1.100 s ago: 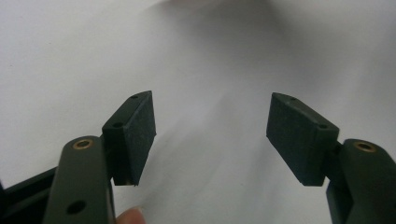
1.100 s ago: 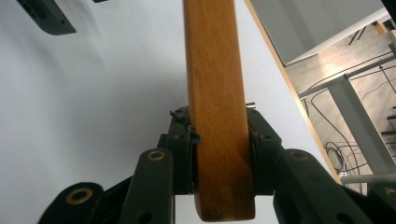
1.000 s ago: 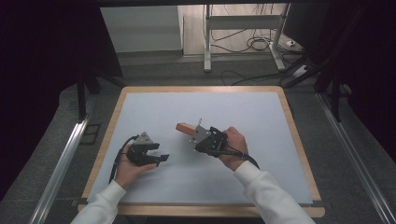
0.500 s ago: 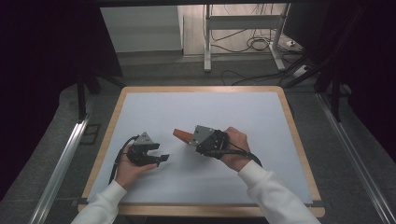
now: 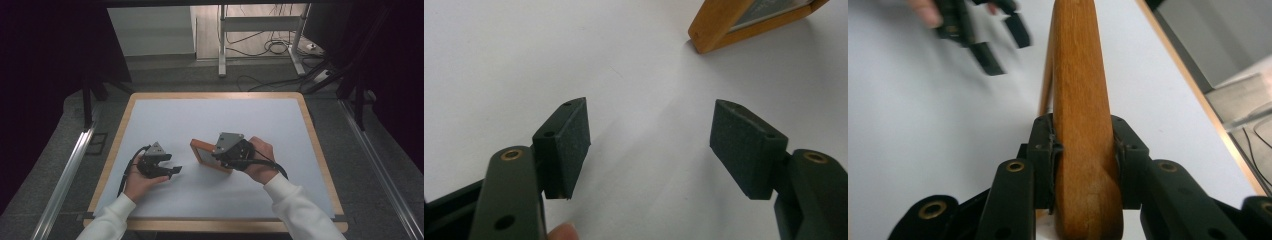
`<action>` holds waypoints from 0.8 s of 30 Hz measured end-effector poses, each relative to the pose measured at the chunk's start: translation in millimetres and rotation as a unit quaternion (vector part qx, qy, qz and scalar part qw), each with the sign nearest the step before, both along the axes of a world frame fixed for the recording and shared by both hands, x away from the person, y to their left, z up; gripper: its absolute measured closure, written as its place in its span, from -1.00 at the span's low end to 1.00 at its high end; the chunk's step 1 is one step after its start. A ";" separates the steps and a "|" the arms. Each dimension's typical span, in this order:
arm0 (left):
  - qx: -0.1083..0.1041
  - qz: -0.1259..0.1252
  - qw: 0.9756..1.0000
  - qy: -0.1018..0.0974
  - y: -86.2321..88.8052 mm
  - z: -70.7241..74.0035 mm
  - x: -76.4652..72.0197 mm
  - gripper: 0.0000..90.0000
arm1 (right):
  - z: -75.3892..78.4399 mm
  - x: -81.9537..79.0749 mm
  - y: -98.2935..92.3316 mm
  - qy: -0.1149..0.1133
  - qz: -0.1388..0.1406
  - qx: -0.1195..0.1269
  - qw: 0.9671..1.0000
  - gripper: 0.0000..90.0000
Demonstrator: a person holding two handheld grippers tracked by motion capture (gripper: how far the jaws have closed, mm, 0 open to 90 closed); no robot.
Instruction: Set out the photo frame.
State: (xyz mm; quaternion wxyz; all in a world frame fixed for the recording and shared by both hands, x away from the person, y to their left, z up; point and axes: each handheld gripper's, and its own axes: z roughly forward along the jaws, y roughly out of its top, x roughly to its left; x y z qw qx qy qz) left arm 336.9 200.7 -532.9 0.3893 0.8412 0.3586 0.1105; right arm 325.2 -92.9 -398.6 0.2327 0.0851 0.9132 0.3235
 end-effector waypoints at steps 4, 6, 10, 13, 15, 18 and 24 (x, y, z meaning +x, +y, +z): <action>-0.002 0.003 1.000 0.002 0.0 -0.3 0.0 -0.29 | -0.7 18.1 -5.5 0.012 -0.028 0.015 0.999 0.40; 0.001 0.001 1.000 0.001 0.6 -0.6 1.0 -0.30 | -2.7 32.9 -8.1 0.015 -0.046 0.022 0.999 0.29; -0.001 0.003 1.000 0.003 0.8 -0.5 0.8 -0.30 | -5.2 48.9 -11.8 0.026 -0.068 0.035 0.997 0.20; -0.002 0.002 1.000 0.000 1.1 -0.6 1.1 -0.30 | -8.6 62.7 -15.2 0.038 -0.086 0.049 0.994 0.11; -0.002 0.002 1.000 0.000 1.4 -0.5 1.2 -0.30 | -11.6 69.8 -16.5 0.044 -0.097 0.056 0.993 0.04; -0.004 0.003 1.000 -0.002 1.8 -0.4 1.4 -0.30 | -19.0 79.9 -17.5 0.043 -0.118 0.058 0.990 -0.10; -0.004 0.003 1.000 -0.002 2.6 -0.4 1.6 -0.30 | -22.8 83.8 -21.8 0.045 -0.132 0.080 0.987 -0.26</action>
